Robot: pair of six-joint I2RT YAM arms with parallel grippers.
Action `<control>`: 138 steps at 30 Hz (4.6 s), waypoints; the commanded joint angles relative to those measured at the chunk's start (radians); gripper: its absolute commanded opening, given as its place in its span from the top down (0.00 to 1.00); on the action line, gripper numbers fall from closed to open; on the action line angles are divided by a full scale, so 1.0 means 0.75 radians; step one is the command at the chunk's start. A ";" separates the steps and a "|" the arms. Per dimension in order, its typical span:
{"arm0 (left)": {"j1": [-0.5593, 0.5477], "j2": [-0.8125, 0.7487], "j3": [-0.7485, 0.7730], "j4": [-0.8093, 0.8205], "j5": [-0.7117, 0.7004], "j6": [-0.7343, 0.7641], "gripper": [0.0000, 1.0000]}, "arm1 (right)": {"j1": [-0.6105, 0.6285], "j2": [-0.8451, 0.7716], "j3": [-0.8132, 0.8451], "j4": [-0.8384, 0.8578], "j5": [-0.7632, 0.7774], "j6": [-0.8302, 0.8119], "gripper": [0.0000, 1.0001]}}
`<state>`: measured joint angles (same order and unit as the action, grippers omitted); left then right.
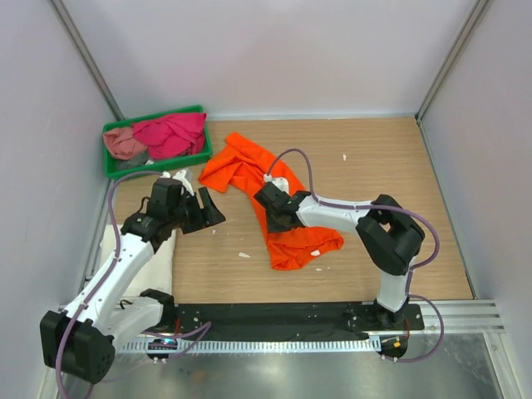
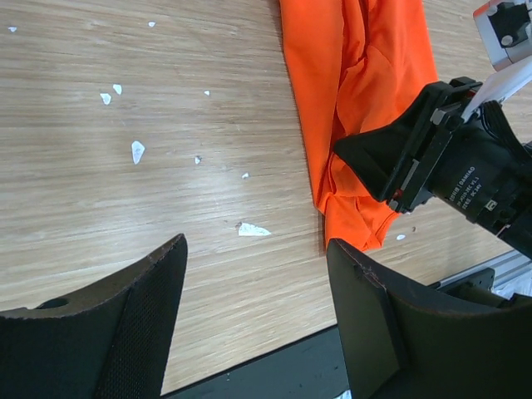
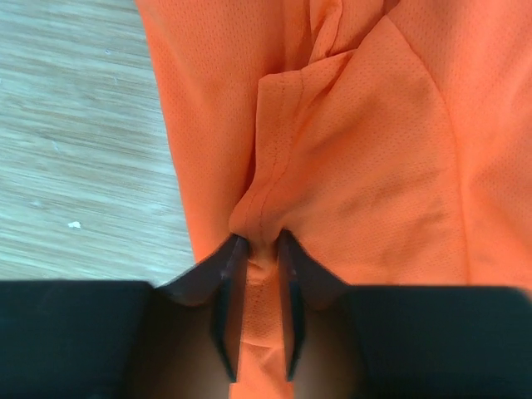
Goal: Fold and stack the t-shirts
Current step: Flatten the tshirt out
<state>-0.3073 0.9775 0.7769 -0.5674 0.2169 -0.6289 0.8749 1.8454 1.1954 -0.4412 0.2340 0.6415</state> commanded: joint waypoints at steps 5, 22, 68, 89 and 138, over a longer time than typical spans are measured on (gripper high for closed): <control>0.005 -0.013 0.071 -0.033 -0.031 0.061 0.30 | 0.007 -0.073 0.043 -0.142 0.144 0.026 0.99; 0.003 -0.005 0.101 -0.068 -0.111 0.163 0.26 | -0.665 -0.690 -0.024 -0.280 0.214 -0.183 0.99; -0.022 1.341 0.811 0.074 -0.275 0.507 0.67 | -0.322 -0.477 -0.338 -0.173 -0.365 0.010 0.57; -0.022 1.157 0.664 0.035 -0.222 0.483 1.00 | -0.193 -0.413 -0.430 -0.193 -0.206 0.049 0.65; -0.067 0.482 0.222 -0.164 -0.154 0.286 1.00 | -0.359 -0.783 -0.551 -0.363 -0.034 -0.007 0.85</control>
<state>-0.3344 1.4136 1.0103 -0.6617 0.0628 -0.3634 0.6128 1.2846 0.7940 -0.7681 0.2287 0.6262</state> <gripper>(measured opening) 0.006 0.156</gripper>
